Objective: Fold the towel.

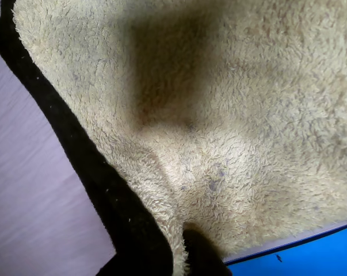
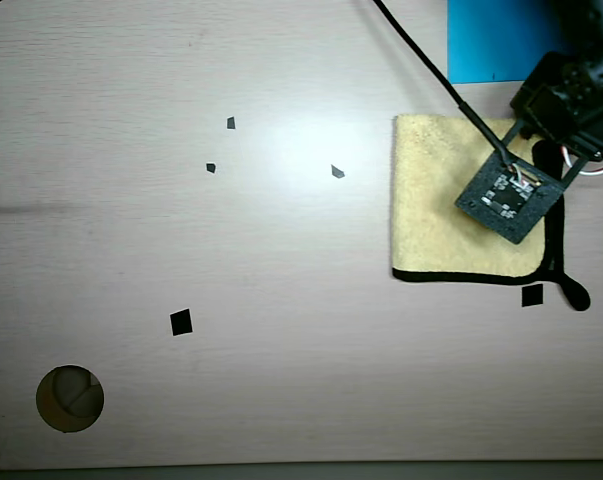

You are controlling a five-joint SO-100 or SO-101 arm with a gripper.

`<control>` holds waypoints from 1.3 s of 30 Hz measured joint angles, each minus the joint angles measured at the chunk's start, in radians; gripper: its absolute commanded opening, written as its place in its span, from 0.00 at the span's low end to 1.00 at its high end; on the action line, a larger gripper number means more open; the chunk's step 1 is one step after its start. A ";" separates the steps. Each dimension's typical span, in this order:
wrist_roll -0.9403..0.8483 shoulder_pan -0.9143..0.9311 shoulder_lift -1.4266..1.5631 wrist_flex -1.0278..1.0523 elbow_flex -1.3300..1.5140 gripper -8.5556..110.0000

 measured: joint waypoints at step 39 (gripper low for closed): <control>0.044 0.201 0.279 0.184 0.238 0.09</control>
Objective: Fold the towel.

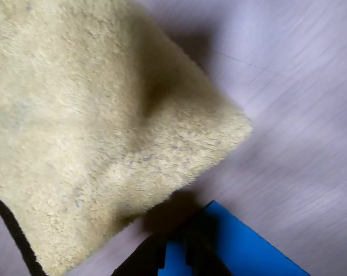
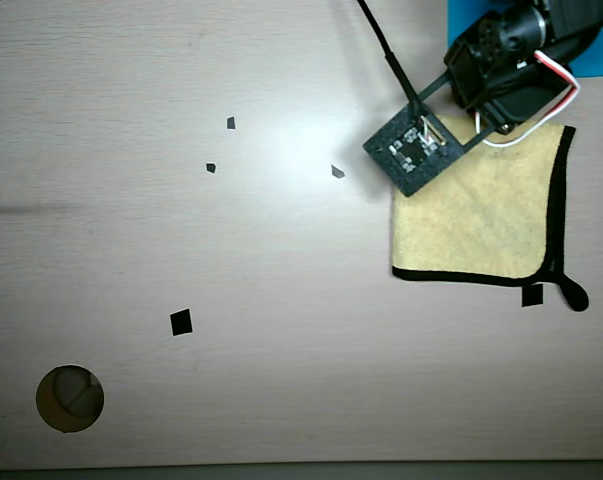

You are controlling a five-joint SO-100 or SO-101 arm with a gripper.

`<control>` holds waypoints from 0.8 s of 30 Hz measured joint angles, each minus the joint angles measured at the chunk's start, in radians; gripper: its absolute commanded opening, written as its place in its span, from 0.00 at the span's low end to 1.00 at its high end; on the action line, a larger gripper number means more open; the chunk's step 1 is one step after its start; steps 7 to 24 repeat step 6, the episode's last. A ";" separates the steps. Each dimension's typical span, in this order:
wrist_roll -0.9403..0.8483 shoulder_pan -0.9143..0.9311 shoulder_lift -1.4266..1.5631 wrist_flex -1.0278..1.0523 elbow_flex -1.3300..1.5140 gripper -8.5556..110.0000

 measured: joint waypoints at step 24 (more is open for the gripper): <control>0.000 0.023 0.006 0.000 0.012 0.09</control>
